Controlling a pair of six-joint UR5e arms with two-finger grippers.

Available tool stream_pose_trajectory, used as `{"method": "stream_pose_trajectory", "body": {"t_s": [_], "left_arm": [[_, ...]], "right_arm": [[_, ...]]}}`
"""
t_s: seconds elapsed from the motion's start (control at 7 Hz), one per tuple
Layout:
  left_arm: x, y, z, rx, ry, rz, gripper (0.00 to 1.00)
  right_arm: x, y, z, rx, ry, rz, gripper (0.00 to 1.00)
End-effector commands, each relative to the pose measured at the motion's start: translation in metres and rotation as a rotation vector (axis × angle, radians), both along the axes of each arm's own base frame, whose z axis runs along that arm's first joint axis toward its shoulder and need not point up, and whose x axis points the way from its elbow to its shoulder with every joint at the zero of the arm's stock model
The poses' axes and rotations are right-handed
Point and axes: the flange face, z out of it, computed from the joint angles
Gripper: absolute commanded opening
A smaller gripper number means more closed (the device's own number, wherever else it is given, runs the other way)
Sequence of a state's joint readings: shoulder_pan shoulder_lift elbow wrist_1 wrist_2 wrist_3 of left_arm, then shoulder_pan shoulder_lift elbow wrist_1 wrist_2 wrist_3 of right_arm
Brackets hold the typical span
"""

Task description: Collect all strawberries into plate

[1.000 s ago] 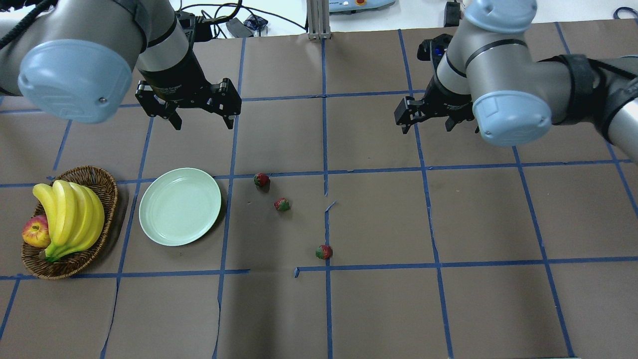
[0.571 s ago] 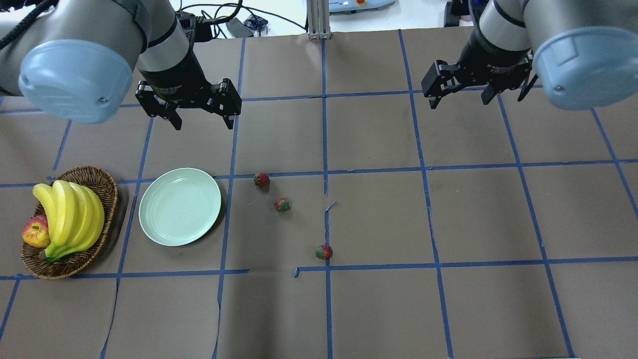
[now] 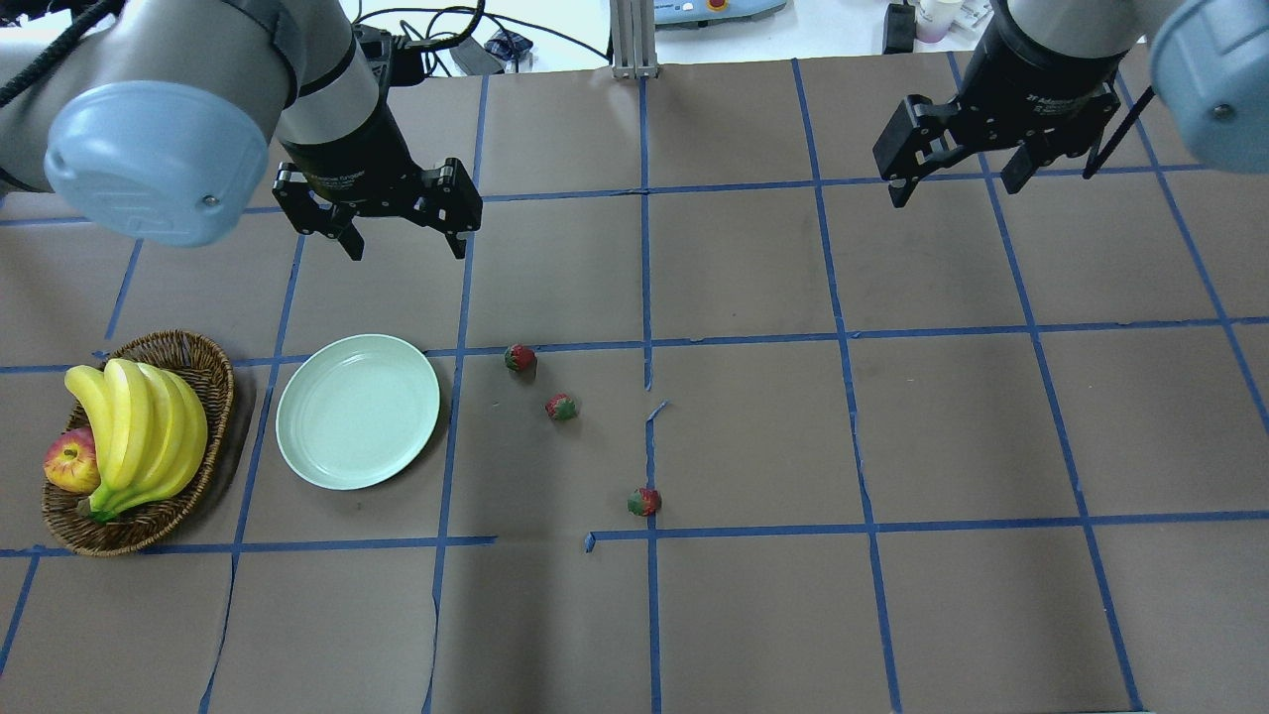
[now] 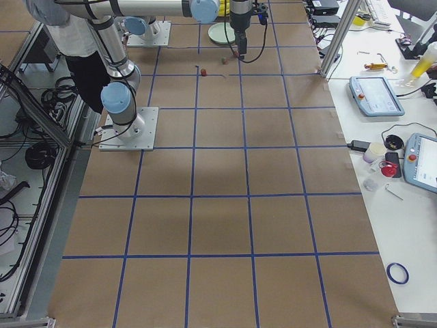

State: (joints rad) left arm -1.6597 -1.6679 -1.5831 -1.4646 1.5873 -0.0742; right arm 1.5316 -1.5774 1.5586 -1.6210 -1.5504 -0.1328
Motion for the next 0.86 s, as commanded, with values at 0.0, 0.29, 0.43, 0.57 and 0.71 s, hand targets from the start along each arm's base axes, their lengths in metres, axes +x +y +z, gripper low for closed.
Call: {"method": "stream_pose_trajectory", "body": {"t_s": [0.0,0.29,0.43,0.57,0.71], "left_arm": [[-0.002,-0.002,-0.016,-0.003,0.007,0.005,1.0],[-0.002,0.0,-0.13,-0.081,0.017,0.01,1.0],[-0.002,0.007,-0.178,-0.116,0.029,0.011,1.0],[-0.003,-0.004,-0.209,-0.11,0.032,0.024,1.0],[-0.006,-0.015,-0.235,-0.12,0.053,0.067,1.0]], "right_arm": [[0.0,0.002,0.003,-0.006,0.0,-0.03,1.0],[0.0,0.002,0.003,-0.003,-0.003,-0.069,1.0],[0.0,0.001,0.002,-0.002,-0.003,-0.069,1.0],[0.0,0.002,0.002,-0.002,-0.004,-0.07,1.0],[0.0,0.002,0.001,0.0,-0.003,-0.066,1.0]]}}
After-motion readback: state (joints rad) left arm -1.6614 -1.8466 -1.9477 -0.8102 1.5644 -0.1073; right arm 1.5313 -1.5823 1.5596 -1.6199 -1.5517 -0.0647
